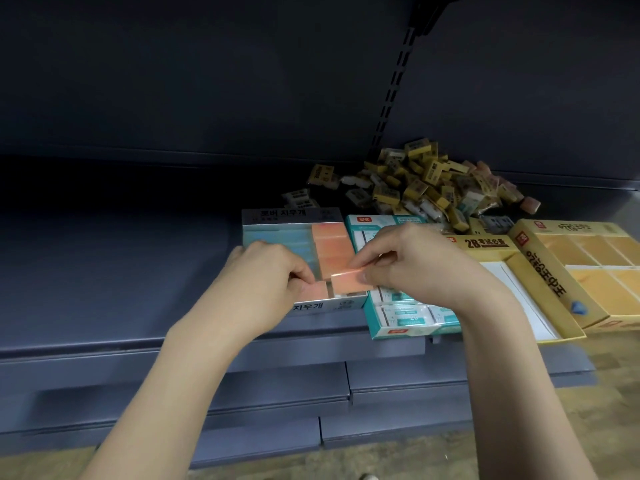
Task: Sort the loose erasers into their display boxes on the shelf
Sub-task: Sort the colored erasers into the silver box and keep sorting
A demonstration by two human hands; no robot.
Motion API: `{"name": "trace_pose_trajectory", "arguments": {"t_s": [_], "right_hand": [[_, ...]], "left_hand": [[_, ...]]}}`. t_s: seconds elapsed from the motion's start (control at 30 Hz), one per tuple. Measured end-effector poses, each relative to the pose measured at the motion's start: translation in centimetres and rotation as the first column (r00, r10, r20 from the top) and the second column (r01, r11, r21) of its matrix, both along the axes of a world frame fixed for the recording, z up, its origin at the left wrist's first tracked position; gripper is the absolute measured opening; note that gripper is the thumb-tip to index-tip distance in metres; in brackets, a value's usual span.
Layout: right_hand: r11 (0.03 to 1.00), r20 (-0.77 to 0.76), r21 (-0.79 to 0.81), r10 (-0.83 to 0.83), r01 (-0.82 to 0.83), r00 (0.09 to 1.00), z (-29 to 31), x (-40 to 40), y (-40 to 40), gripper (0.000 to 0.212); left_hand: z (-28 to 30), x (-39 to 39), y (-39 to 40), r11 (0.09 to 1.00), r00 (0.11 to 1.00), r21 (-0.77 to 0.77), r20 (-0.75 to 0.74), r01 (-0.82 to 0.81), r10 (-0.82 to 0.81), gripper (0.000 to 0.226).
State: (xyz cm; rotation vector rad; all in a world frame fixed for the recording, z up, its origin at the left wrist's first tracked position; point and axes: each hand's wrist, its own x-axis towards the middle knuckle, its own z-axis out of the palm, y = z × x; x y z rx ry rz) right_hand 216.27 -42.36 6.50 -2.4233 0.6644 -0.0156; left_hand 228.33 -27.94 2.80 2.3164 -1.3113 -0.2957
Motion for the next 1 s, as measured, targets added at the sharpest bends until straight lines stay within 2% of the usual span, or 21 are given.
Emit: {"name": "trace_pose_trajectory", "arguments": {"t_s": [0.13,0.37,0.47,0.57,0.73,1.0], "right_hand": [[0.997,-0.098,-0.066,0.044,-0.05,0.994,0.6,0.8,0.2,0.014],[0.991,-0.148,-0.107,0.065,-0.081,0.987,0.3,2.1,0.3,0.009],[0.997,-0.097,-0.059,0.045,-0.051,0.994,0.4,1.7,0.0,0.006],[1.0,-0.067,-0.021,0.018,-0.019,0.998,0.7,1.4,0.0,0.011],[0.993,-0.113,-0.114,-0.026,0.013,0.993,0.3,2.0,0.8,0.009],[0.987,-0.174,-0.095,-0.146,0.131,0.974,0.0,2.6,1.1,0.01]], "left_hand": [[-0.1,0.3,0.0,0.998,0.994,0.061,0.108,0.01,-0.017,0.021],[0.0,0.6,0.4,0.998,0.993,0.067,0.119,-0.01,0.002,0.019],[-0.2,0.9,0.5,0.998,0.994,0.056,0.107,-0.022,0.016,0.019],[-0.2,1.0,0.5,0.999,0.994,0.038,0.106,-0.022,0.018,0.017],[-0.4,1.3,0.6,0.999,0.994,-0.021,0.092,-0.048,0.05,0.01],[-0.8,1.6,0.9,0.996,0.995,-0.063,0.079,-0.057,0.062,0.012]]}}
